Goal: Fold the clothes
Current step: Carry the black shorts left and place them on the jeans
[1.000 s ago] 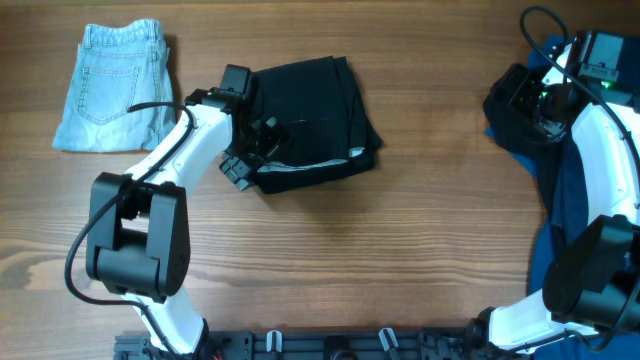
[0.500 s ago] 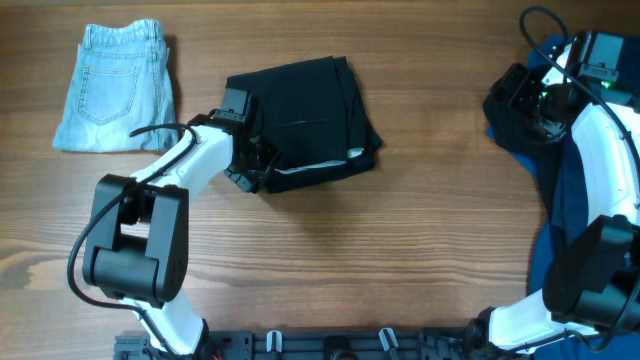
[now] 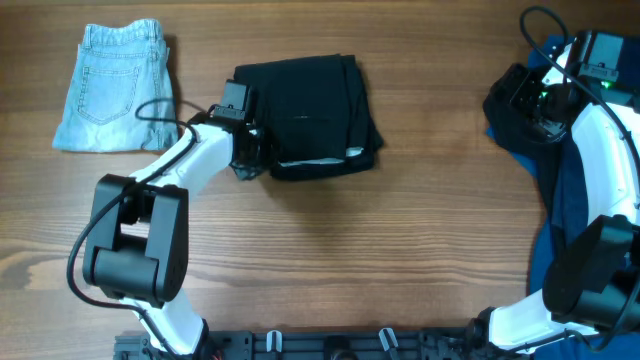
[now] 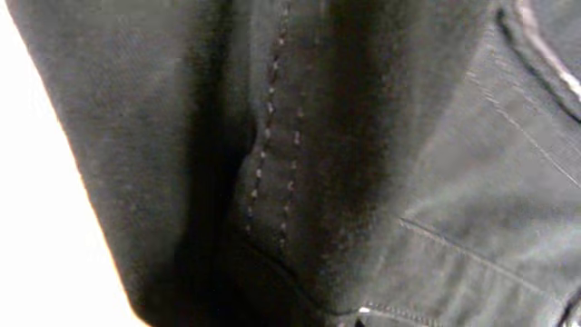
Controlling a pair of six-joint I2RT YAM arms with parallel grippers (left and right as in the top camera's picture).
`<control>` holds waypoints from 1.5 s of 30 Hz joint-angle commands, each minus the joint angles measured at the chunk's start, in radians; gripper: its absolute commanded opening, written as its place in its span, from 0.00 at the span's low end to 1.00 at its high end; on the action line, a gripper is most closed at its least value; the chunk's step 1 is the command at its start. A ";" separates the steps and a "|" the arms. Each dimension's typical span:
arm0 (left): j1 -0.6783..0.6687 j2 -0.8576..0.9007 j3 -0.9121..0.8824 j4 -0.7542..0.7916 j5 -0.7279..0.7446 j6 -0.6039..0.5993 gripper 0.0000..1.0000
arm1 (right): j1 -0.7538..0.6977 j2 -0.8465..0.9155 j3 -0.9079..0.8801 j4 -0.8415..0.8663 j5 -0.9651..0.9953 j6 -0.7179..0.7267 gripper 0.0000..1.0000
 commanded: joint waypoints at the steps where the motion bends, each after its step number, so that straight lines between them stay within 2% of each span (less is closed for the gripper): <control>1: 0.001 -0.058 0.125 -0.004 -0.148 0.255 0.04 | 0.002 0.003 0.005 0.002 0.013 -0.006 1.00; 6: 0.002 -0.103 0.232 -0.012 -0.357 0.445 0.04 | 0.002 0.003 0.005 0.002 0.013 -0.006 1.00; 10: 0.003 -0.112 0.256 0.019 -0.639 0.610 0.04 | 0.002 0.003 0.005 0.002 0.013 -0.006 1.00; 13: 0.008 -0.112 0.256 0.078 -0.782 0.700 0.04 | 0.002 0.003 0.005 0.002 0.013 -0.006 1.00; 17: 0.045 -0.118 0.256 0.153 -0.833 0.785 0.04 | 0.002 0.003 0.005 0.002 0.013 -0.006 1.00; 23: 0.143 -0.122 0.256 0.205 -0.857 0.819 0.04 | 0.002 0.003 0.005 0.002 0.013 -0.006 1.00; 26: 0.194 -0.133 0.256 0.215 -0.856 0.809 0.04 | 0.002 0.003 0.005 0.002 0.013 -0.006 1.00; 34: 0.301 -0.188 0.256 0.227 -0.837 0.615 0.04 | 0.002 0.003 0.005 0.002 0.013 -0.006 1.00; 39: 0.402 -0.193 0.256 0.218 -0.772 0.516 0.04 | 0.002 0.003 0.005 0.002 0.013 -0.006 1.00; 45: 0.528 -0.185 0.255 0.182 -0.628 0.392 0.04 | 0.002 0.003 0.005 0.002 0.013 -0.006 1.00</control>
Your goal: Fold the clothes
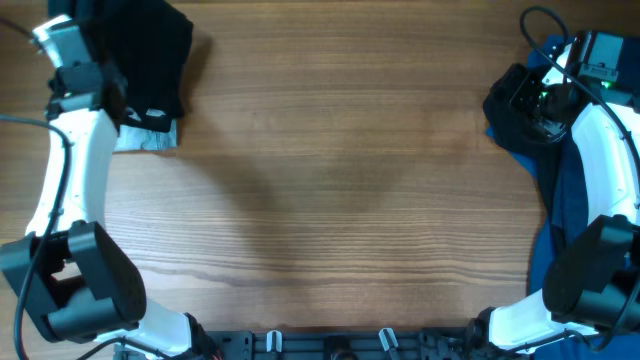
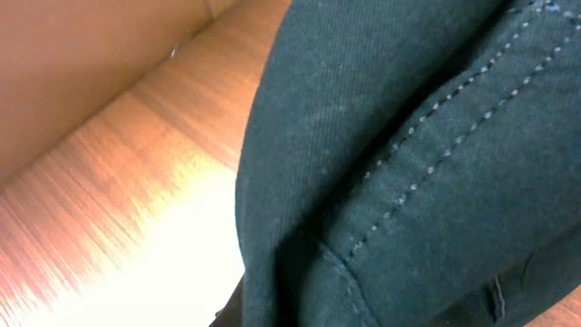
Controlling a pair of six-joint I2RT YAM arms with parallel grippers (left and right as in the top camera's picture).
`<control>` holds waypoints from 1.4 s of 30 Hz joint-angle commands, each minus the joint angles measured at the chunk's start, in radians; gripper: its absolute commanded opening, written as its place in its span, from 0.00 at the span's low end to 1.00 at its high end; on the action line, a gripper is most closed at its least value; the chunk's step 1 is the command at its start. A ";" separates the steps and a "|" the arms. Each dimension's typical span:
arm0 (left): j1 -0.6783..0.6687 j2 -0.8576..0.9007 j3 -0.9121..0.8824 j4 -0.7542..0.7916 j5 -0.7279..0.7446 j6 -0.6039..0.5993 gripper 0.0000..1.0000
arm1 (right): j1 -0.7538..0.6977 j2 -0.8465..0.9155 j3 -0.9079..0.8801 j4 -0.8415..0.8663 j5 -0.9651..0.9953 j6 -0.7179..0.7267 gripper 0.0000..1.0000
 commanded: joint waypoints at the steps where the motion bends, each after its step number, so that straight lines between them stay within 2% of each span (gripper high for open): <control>1: 0.072 -0.022 0.025 -0.007 0.061 -0.137 0.04 | 0.002 0.003 0.005 0.002 0.013 -0.006 1.00; 5: 0.122 0.037 0.025 -0.009 0.128 -0.163 0.04 | 0.002 0.003 0.005 0.002 0.013 -0.006 0.99; 14: 0.142 0.220 0.025 0.025 0.131 -0.162 0.04 | 0.002 0.003 0.005 0.002 0.013 -0.006 1.00; 15: 0.142 0.235 0.025 0.031 0.130 -0.162 0.06 | 0.002 0.003 0.005 0.002 0.013 -0.006 1.00; 17: 0.145 0.242 0.025 0.039 0.129 -0.162 0.18 | 0.002 0.003 0.005 0.002 0.013 -0.006 1.00; 19: 0.150 0.240 0.025 0.073 0.127 -0.156 0.17 | 0.002 0.003 0.005 0.002 0.013 -0.006 1.00; 20: 0.152 0.240 0.025 0.110 0.127 -0.103 0.18 | 0.002 0.003 0.005 0.002 0.013 -0.006 1.00; 21: 0.152 0.240 0.025 0.124 0.127 -0.066 0.25 | 0.003 0.003 0.005 0.002 0.013 -0.006 1.00; 22: 0.152 0.240 0.025 0.131 0.127 -0.030 0.41 | 0.003 0.003 0.005 0.002 0.013 -0.006 1.00; 24: 0.153 0.240 0.025 0.132 0.126 0.006 1.00 | 0.003 0.003 0.005 0.002 0.013 -0.006 1.00; 25: 0.155 0.240 0.026 0.142 0.126 0.020 1.00 | 0.003 0.003 0.005 0.002 0.013 -0.006 1.00; 30: 0.148 0.111 0.026 0.154 0.109 -0.009 1.00 | 0.003 0.003 0.005 0.002 0.013 -0.006 1.00; 31: 0.147 0.075 0.026 0.155 0.137 -0.032 0.99 | 0.003 0.003 0.005 0.002 0.013 -0.006 1.00; 35: 0.150 -0.042 0.026 0.154 0.327 -0.158 0.87 | 0.003 0.003 0.005 0.002 0.013 -0.006 1.00; 36: 0.150 -0.050 0.026 0.154 0.444 -0.232 0.63 | 0.003 0.003 0.005 0.002 0.013 -0.006 1.00; 37: 0.150 -0.031 0.026 0.156 0.538 -0.269 0.33 | 0.003 0.003 0.005 0.002 0.013 -0.006 1.00; 38: 0.150 -0.013 0.026 0.158 0.567 -0.299 0.10 | 0.003 0.003 0.005 0.002 0.013 -0.006 1.00; 39: 0.150 0.005 0.026 0.165 0.588 -0.327 0.05 | 0.003 0.003 0.005 0.002 0.013 -0.006 1.00; 42: 0.150 0.090 0.026 0.239 0.712 -0.361 0.04 | 0.003 0.003 0.005 0.002 0.013 -0.006 1.00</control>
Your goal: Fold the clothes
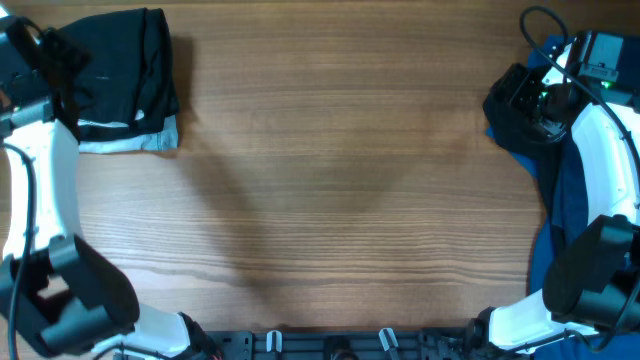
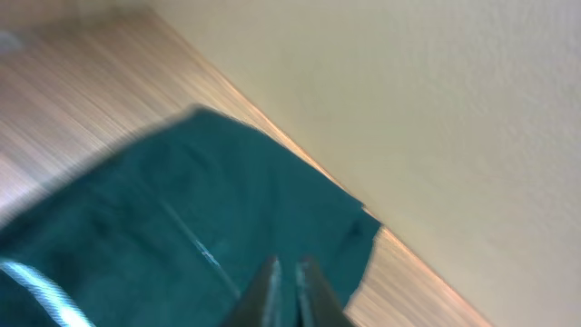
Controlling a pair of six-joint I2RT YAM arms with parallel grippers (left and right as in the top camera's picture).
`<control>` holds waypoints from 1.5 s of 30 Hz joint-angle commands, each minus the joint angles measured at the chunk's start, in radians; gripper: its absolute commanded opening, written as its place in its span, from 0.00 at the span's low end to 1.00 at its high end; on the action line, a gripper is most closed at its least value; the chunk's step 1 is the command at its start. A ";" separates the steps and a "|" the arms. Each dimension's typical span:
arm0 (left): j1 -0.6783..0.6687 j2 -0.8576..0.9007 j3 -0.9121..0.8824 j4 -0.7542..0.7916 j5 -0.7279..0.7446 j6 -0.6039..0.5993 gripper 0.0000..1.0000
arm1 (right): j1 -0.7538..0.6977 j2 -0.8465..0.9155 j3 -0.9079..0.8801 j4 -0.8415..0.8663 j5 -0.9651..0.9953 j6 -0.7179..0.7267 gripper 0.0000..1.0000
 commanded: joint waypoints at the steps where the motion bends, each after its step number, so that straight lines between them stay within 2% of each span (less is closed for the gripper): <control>1: 0.003 0.139 0.001 0.097 0.291 -0.108 0.04 | 0.003 0.003 0.005 0.002 0.013 -0.006 1.00; 4: 0.003 0.235 0.001 0.192 0.467 -0.111 0.04 | 0.003 0.003 0.005 0.002 0.013 -0.006 1.00; 7: -0.002 0.342 0.001 0.206 0.500 -0.150 0.04 | 0.003 0.003 0.005 0.002 0.013 -0.006 1.00; 11: -0.022 0.481 0.001 0.205 0.632 -0.145 0.04 | 0.003 0.003 0.005 0.002 0.013 -0.006 1.00; 17: -0.052 0.674 0.001 0.195 0.631 -0.144 0.04 | 0.003 0.003 0.005 0.002 0.013 -0.006 1.00; 21: -0.051 0.641 0.001 0.195 0.624 -0.146 0.04 | 0.003 0.003 0.005 0.002 0.013 -0.006 1.00; 26: -0.055 0.441 0.001 0.176 0.623 -0.173 0.04 | 0.003 0.003 0.005 0.002 0.013 -0.006 1.00; 29: -0.064 0.337 0.001 0.239 0.598 -0.219 0.04 | 0.003 0.003 0.005 0.002 0.013 -0.006 1.00; 33: -0.096 0.305 0.001 0.381 0.511 -0.280 0.04 | 0.003 0.003 0.005 0.002 0.013 -0.006 1.00; 39: -0.184 0.391 0.001 0.537 0.192 -0.312 0.05 | 0.003 0.003 0.005 0.002 0.013 -0.006 1.00; 45: -0.218 0.552 0.001 0.665 0.100 -0.302 0.06 | 0.003 0.003 0.005 0.002 0.013 -0.006 1.00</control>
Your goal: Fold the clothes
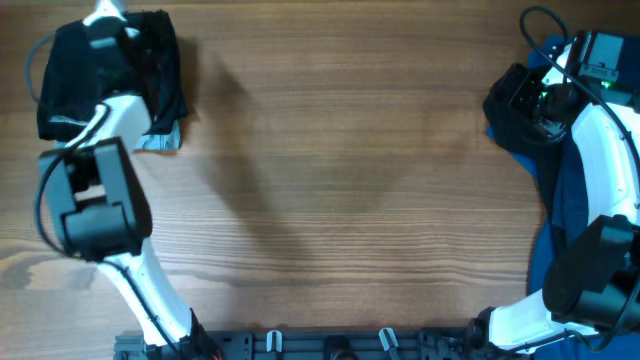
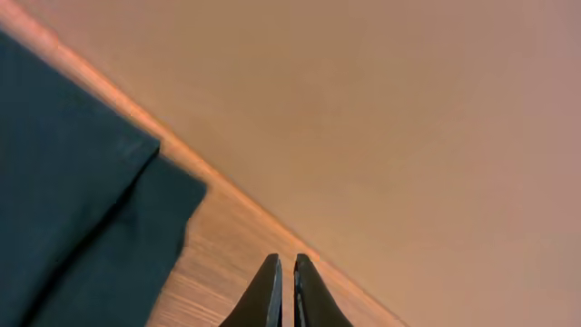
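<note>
A folded black garment (image 1: 105,80) lies at the table's far left corner on top of folded light-blue jeans, of which only a sliver (image 1: 160,142) shows. My left gripper (image 2: 283,262) is shut with nothing between its fingers; it hovers by the garment's far edge (image 1: 118,30), pointing at the table's back edge. The same dark cloth (image 2: 64,200) fills the left of the left wrist view. My right gripper (image 1: 520,100) rests over a heap of blue clothes (image 1: 560,190) at the right edge; its jaws are too dark to read.
The wooden table (image 1: 340,180) stretches between the two arms. Its back edge (image 2: 236,204) and a plain wall beyond it show in the left wrist view. A rail with clips (image 1: 330,345) runs along the front.
My left arm was at the far left beside the stack; now it reaches over the black garment toward the back edge. The gripper is shut and free in both. The right arm is unchanged.
The folded black garment lay mid-table with my left gripper at its left edge and the jeans alone at the far left. Then the garment hung in the gripper above the jeans. Then it lay on them, released, and now my arm stands over the stack.
</note>
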Controlling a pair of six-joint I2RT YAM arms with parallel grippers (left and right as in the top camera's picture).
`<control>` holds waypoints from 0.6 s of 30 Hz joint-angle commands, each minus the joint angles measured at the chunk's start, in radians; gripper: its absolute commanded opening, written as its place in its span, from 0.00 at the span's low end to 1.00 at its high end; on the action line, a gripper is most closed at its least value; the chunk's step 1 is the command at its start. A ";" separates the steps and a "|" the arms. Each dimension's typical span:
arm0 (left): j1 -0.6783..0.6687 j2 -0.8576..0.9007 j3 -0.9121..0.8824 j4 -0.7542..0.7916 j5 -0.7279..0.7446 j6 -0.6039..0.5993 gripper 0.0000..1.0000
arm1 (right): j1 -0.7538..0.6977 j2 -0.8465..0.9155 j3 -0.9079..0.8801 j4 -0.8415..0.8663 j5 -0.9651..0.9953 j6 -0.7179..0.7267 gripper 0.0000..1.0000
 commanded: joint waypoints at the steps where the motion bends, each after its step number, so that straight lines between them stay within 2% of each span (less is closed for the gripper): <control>1: -0.005 0.137 -0.003 0.026 -0.141 -0.006 0.06 | 0.003 0.003 0.005 0.003 0.013 -0.006 1.00; 4: 0.005 0.224 -0.003 0.028 -0.137 -0.006 0.07 | 0.003 0.003 0.005 0.003 0.013 -0.006 1.00; 8: 0.011 0.325 -0.003 0.057 -0.005 0.005 0.04 | 0.003 0.003 0.005 0.003 0.013 -0.006 1.00; 10: 0.011 0.328 -0.003 0.063 0.065 0.054 0.04 | 0.003 0.003 0.005 0.003 0.013 -0.006 1.00; 13: 0.016 0.273 -0.003 0.099 0.162 0.073 0.04 | 0.003 0.003 0.005 0.003 0.013 -0.006 1.00; 18: 0.043 0.071 -0.003 0.058 0.219 0.069 0.04 | 0.003 0.003 0.005 0.003 0.013 -0.006 1.00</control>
